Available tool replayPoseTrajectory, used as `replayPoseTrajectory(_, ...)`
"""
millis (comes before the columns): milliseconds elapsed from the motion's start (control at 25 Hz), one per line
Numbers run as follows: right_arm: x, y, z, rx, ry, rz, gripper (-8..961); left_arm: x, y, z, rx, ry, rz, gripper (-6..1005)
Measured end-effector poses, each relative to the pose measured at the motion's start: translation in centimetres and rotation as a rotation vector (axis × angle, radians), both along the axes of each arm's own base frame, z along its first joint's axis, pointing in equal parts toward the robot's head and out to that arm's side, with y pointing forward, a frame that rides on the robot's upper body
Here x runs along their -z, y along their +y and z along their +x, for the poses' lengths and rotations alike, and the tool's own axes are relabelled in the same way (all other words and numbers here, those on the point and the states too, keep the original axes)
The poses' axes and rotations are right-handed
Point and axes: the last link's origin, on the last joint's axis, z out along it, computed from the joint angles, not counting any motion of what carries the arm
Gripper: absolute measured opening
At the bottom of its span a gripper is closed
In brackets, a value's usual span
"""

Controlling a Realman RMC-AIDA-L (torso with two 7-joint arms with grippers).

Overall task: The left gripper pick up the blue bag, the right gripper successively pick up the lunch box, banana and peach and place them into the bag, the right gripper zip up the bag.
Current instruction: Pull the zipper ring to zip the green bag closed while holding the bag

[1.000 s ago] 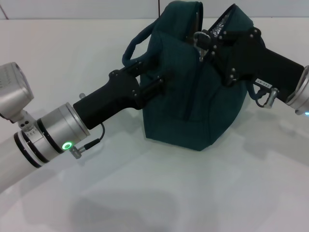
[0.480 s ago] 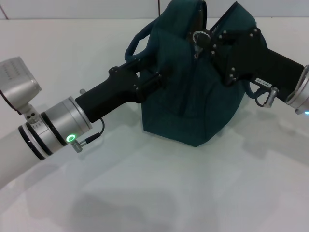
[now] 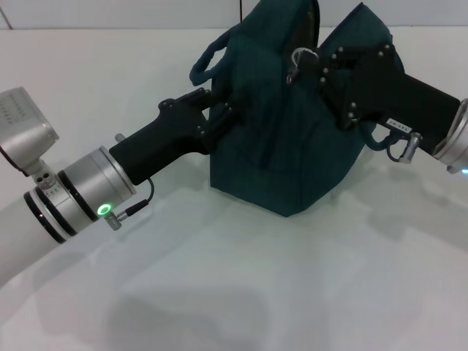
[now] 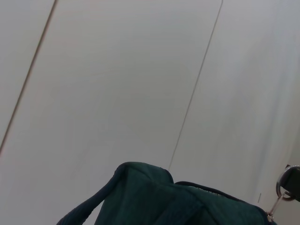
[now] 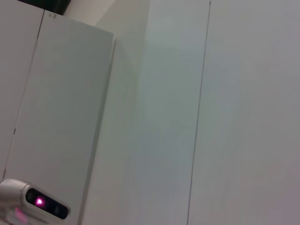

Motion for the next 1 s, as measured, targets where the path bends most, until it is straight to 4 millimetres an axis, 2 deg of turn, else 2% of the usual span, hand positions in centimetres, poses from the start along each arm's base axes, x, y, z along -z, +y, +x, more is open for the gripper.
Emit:
replayPoseTrajectory(200,-0.3,0.1,0.2,0.034,0.037,0.000,6,0.0,-0.3,-0.2,0.011,0.010,0.012,223)
replayPoseTrajectory(640,-0.4,-0.1,0.9,0.079,0.069,-0.011,7,-0.1,-1.4,0.2,0.105,0.026,0.035,1)
replayPoseTrajectory(840,-0.4,-0.2,0.9,0.079,0.073,-0.012,7,-0.2,-1.9,0.1,0.109,0.009,0.031,0)
replayPoseTrajectory(1000,-0.4,-0.2,0.9,0.076,0.073,-0.014,6,-0.3,-1.6,0.0,0.056,-0.037,0.019,187)
